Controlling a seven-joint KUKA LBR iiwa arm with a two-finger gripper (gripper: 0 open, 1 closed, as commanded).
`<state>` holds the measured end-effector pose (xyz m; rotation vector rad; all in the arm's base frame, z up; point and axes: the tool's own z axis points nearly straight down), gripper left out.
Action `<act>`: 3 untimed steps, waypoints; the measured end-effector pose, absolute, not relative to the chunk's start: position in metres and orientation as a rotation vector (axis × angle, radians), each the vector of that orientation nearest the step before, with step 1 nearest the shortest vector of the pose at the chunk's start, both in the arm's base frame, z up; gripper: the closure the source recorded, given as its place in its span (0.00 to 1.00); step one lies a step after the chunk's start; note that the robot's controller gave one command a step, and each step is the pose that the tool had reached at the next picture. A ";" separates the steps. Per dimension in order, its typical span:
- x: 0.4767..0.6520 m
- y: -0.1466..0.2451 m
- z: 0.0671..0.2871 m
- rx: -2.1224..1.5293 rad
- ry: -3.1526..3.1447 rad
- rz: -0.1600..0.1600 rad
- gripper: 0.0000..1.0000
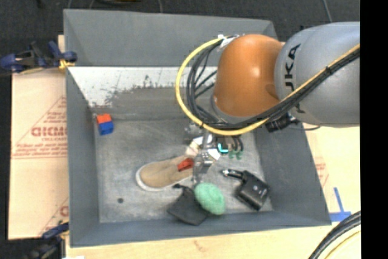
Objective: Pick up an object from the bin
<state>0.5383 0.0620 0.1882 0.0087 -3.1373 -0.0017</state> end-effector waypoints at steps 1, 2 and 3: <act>0.540 0.062 0.192 0.007 -3.145 -0.003 0.00; 0.554 0.060 0.081 0.074 -3.153 -0.006 1.00; 0.554 0.060 0.081 0.072 -3.153 -0.007 1.00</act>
Offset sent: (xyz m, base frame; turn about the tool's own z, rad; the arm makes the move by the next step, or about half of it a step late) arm 0.0091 -0.0033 -0.1182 -0.0433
